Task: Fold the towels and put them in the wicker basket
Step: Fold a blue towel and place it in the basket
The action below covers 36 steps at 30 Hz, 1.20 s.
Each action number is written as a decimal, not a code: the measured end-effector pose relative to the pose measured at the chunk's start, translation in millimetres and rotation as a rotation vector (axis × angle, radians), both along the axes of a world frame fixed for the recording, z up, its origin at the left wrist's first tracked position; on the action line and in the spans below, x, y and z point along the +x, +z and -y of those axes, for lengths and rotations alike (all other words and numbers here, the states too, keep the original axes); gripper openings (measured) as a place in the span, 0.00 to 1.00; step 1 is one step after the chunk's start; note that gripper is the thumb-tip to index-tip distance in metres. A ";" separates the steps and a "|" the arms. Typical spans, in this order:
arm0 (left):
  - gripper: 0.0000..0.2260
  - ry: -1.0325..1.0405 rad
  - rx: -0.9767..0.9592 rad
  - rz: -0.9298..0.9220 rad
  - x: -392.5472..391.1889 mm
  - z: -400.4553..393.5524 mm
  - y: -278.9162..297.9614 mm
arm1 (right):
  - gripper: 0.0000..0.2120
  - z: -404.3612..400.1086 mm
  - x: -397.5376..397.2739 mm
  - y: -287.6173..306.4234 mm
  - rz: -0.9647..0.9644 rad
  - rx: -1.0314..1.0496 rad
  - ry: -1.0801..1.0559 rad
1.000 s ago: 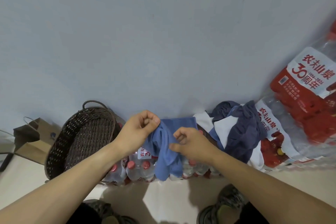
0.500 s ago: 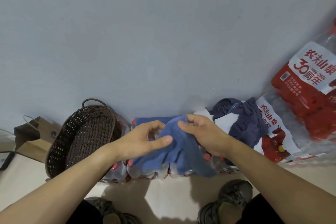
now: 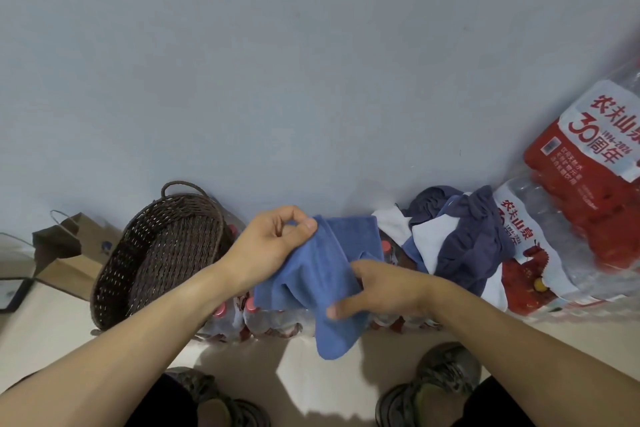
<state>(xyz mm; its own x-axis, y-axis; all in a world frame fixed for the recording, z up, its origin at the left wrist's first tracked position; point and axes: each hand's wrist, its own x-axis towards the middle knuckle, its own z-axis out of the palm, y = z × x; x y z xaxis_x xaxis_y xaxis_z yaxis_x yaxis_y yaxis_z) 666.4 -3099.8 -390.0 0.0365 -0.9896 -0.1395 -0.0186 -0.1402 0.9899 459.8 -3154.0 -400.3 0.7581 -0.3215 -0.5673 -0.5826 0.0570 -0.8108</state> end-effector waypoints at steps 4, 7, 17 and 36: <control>0.09 0.178 -0.040 -0.006 13.9 6.1 5.3 | 0.15 3.4 -5.6 -15.0 -0.302 -0.099 0.224; 0.09 0.312 -0.057 -0.004 26.6 8.9 9.3 | 0.10 11.8 -13.9 -22.0 -0.428 -0.200 0.367; 0.11 0.292 0.095 0.212 44.4 9.8 9.3 | 0.08 54.4 -69.0 59.3 0.006 -0.040 0.002; 0.08 0.129 0.405 0.610 78.2 51.7 -65.2 | 0.20 69.9 -16.4 -25.5 0.434 0.435 -0.948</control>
<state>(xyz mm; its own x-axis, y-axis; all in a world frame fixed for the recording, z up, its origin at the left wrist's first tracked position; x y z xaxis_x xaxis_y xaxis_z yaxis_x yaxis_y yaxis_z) 744.7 -3151.5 -455.2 0.3366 -0.8477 -0.4100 -0.5070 -0.5301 0.6797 443.4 -3223.9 -425.7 0.4730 -0.7113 -0.5198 0.1720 0.6533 -0.7373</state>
